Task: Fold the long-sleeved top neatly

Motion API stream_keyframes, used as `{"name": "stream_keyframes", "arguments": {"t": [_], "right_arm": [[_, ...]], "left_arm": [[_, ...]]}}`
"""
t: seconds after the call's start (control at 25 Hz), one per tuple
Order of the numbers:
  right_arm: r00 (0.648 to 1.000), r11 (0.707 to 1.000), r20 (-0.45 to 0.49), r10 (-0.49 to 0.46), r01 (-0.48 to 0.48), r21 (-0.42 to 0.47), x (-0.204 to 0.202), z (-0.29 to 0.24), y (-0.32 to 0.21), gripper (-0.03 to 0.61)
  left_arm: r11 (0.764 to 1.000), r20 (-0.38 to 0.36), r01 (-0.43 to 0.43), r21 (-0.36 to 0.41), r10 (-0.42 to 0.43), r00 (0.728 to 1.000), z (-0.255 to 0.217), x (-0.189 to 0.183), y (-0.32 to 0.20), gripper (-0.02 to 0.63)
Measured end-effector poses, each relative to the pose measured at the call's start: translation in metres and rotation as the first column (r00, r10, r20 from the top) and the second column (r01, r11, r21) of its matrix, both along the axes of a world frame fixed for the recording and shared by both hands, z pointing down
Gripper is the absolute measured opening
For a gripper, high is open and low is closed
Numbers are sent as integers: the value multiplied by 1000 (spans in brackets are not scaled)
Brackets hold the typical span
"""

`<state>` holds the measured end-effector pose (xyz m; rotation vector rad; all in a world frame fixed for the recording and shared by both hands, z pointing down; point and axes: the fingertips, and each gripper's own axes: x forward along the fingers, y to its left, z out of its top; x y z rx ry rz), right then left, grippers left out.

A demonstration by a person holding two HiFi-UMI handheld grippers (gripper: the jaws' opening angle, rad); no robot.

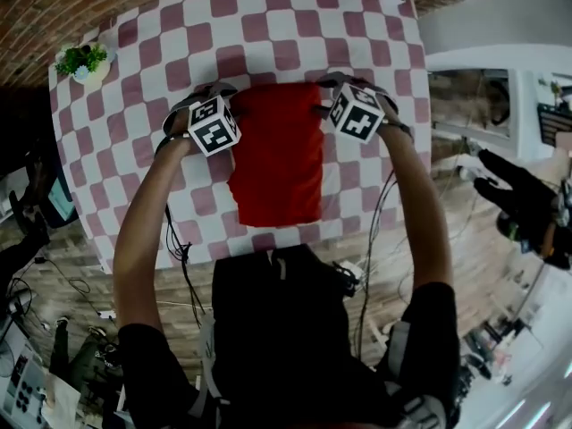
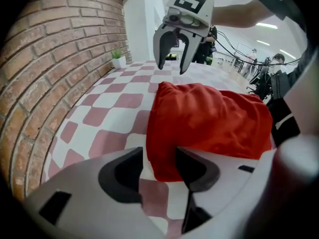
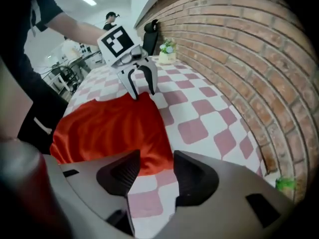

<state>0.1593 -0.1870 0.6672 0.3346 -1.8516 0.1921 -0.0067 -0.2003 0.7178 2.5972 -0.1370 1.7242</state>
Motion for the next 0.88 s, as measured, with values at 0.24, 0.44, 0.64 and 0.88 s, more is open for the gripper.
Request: {"name": "stream_keyframes", "arguments": {"t": [0.24, 0.44, 0.64, 0.88], "right_arm": [[992, 991, -96, -84, 73, -112, 8, 37, -17, 201], [994, 975, -89, -69, 49, -217, 8, 58, -15, 201], [995, 963, -77, -65, 42, -267, 3, 63, -10, 183], [998, 958, -25, -54, 45, -283, -2, 61, -2, 74]], "left_arm": [[996, -5, 2, -91, -3, 1000, 11, 1, -1, 187], [995, -22, 3, -105, -5, 1000, 13, 5, -5, 198], [990, -34, -6, -144, 2, 999, 16, 4, -1, 196], [971, -55, 50, -232, -65, 996, 18, 5, 4, 159]]}}
